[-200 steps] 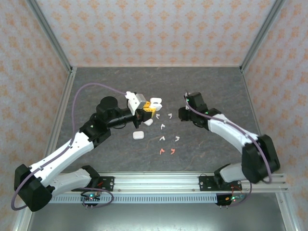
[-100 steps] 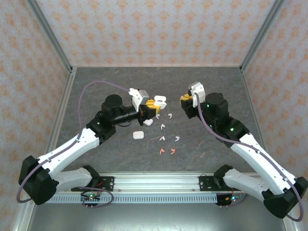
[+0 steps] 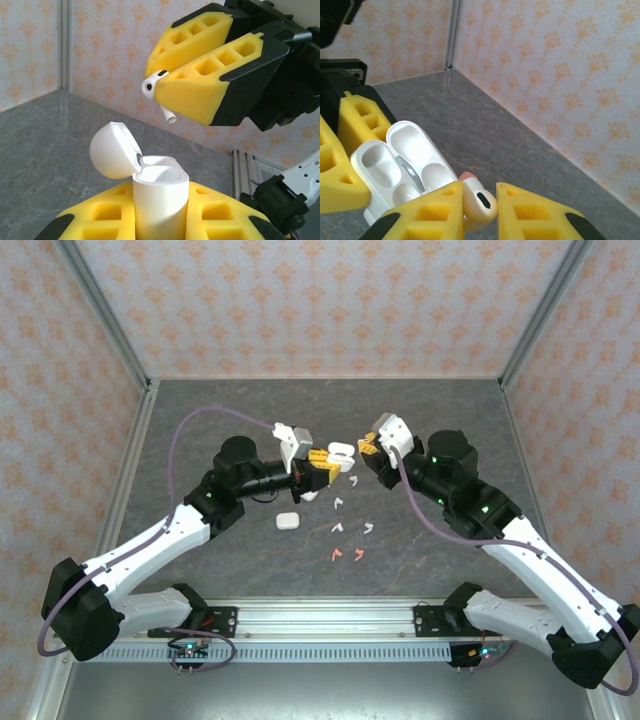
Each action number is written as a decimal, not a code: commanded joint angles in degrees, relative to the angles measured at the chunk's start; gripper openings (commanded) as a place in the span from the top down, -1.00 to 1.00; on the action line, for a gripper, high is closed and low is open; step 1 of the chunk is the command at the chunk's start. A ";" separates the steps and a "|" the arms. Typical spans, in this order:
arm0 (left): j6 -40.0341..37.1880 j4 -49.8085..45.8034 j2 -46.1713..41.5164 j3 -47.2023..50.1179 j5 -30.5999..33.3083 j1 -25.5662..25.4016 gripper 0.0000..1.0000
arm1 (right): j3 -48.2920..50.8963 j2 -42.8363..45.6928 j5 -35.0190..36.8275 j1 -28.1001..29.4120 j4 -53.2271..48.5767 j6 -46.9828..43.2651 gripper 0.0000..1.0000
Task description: Insert the wireless bluetooth earbuds into the charging case
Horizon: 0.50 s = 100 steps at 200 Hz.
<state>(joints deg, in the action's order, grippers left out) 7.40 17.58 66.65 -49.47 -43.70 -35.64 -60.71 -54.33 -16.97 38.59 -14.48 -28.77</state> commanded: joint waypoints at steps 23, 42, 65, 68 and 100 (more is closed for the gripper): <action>1.12 3.50 -0.05 -2.46 -2.97 -0.31 1.00 | -1.04 -0.76 -4.58 0.44 2.19 -1.81 0.63; 1.47 4.17 0.22 -2.44 -3.03 -0.31 1.00 | -0.83 -0.94 -4.97 0.63 2.09 -1.60 0.63; 1.95 4.75 0.65 -2.44 -2.79 -0.33 1.00 | -0.44 -1.04 -5.95 0.92 1.90 -1.30 0.63; 1.96 4.83 0.67 -2.42 -2.74 -0.27 1.00 | -0.38 -1.05 -5.92 0.96 1.84 -1.37 0.63; 2.27 5.47 0.76 -2.37 -2.62 -0.39 1.00 | 0.24 -0.96 -5.45 1.05 1.06 -1.46 0.63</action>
<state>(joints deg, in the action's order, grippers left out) 8.99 19.14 67.26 -49.95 -45.04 -35.64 -60.71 -55.46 -21.26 39.24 -14.09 -29.67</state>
